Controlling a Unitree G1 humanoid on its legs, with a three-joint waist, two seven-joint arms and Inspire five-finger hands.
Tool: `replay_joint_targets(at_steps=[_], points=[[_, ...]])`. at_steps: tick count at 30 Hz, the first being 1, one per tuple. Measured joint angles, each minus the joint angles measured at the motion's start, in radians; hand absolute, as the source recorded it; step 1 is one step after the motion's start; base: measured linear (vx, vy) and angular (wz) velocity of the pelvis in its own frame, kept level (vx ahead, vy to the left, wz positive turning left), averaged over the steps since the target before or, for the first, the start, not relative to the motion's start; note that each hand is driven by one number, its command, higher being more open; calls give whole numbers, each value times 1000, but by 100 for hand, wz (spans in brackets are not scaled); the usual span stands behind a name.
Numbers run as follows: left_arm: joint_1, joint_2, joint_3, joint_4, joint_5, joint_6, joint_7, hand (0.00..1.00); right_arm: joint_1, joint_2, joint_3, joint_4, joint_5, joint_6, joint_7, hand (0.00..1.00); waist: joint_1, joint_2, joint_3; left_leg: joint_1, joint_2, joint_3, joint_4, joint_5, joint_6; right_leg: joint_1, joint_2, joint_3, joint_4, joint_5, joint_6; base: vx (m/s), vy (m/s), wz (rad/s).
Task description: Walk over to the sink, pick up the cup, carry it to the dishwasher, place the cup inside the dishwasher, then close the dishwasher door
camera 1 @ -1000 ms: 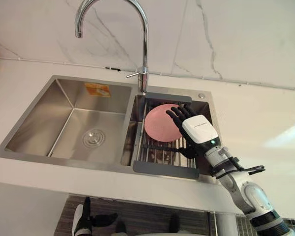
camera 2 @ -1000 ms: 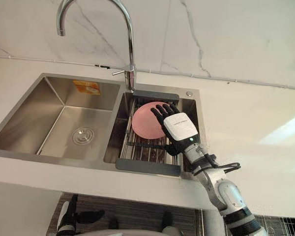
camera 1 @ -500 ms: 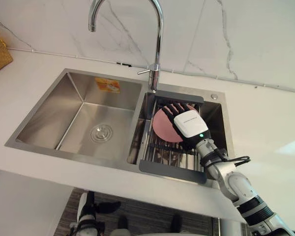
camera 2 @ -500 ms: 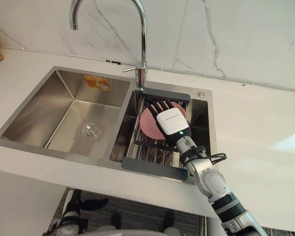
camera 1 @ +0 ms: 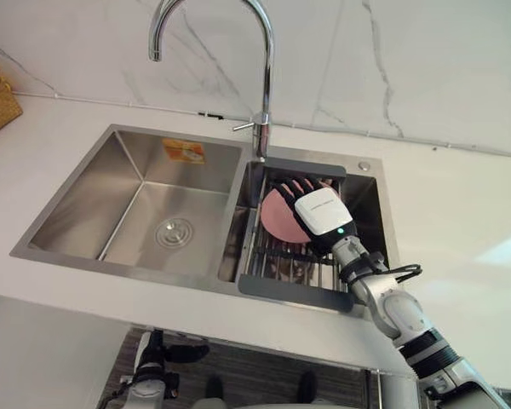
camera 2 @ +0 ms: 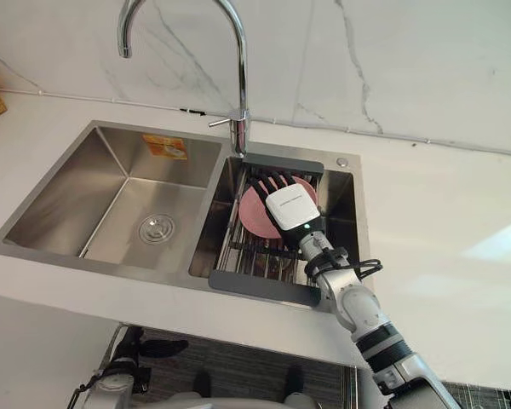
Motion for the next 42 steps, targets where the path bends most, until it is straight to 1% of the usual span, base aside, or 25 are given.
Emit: replay_joint_targets(at_steps=[1,5,8,10,14,16,19,26,30,34,36,38,40,41,42], points=[[-12,1,0,13,0,0,0,100,-2,8,0,21,-6,0,-22,0,-1,0,0,0,0,0,0,2,0,0,-1,0,0,2,-2,-69,-16,1],[-25,2,0,23,0,1,0,100,-5,34,-12,70,-15,0,-57,0,-2,2,-1,0,-3,-2,-1,9,-1,1,0,-3,0,6,-5,-58,-8,3],[-54,2,0,56,0,0,-1,100,-31,38,-29,148,-17,4,-78,0,-4,5,-3,2,-4,-10,-6,15,-1,7,-1,-10,-1,7,-6,-64,-12,7],[-59,2,0,65,1,-1,-1,100,-31,39,-37,184,-17,4,-116,0,-6,9,-4,2,-4,-13,-7,17,-3,8,-1,-14,-1,7,-6,-38,-6,4],[-79,-4,0,102,1,-5,-1,100,-33,57,-38,268,-59,17,-208,0,-9,30,-11,7,-2,-19,-7,19,-6,18,0,-20,-1,7,-5,-13,-3,4],[-84,-6,0,114,2,-9,-1,100,-39,61,-38,295,-85,21,-238,0,-10,33,-13,10,-1,-20,-7,19,-5,22,0,-21,-2,7,-6,0,0,0],[-91,-7,0,127,1,-13,1,100,-51,66,-38,309,-112,20,-283,0,-10,33,-12,12,0,-20,-7,20,-4,24,0,-21,-2,9,-7,0,0,0],[-92,-7,3,149,2,-21,10,100,-61,74,-40,330,-106,11,-355,0,-20,33,-12,18,1,-15,-7,22,-1,27,-1,-18,-6,12,-6,-1,-1,0],[-94,-8,8,170,3,-29,14,100,-61,79,-66,329,-49,-19,-386,0,-30,35,-12,22,1,-13,-7,22,-1,27,-2,-15,-6,13,-6,-8,-2,-3],[-93,-8,12,170,7,-29,15,100,-61,80,-97,294,1,-53,-393,0,-36,41,-9,23,1,-13,-5,22,-1,27,-3,-13,-6,15,-6,0,0,0],[-92,-9,12,170,19,-28,15,100,-51,77,-116,233,12,-71,-393,0,-39,46,-11,23,2,-14,-2,22,-1,27,-5,-13,-6,15,-6,0,0,0],[-92,-12,10,168,28,-23,12,100,-28,56,-149,105,48,-96,-380,0,-38,51,-14,30,5,-17,-2,22,-2,37,1,-13,-2,15,-6,9,-13,4],[-82,-13,5,159,69,-8,-11,100,-3,32,-189,0,72,-108,-356,0,-33,52,-15,55,7,-20,1,16,-4,63,5,-11,-1,15,-6,7,-6,3],[-75,-13,1,154,76,-6,-18,100,4,24,-200,-27,77,-109,-350,0,-32,52,-15,63,8,-22,12,7,-2,74,6,-4,-1,14,-6,4,7,-5],[-63,-11,-3,154,85,-2,-35,100,18,8,-224,-70,92,-115,-337,0,-26,50,-14,45,8,-26,130,-60,1,102,5,33,5,14,-5,-27,50,-34]])
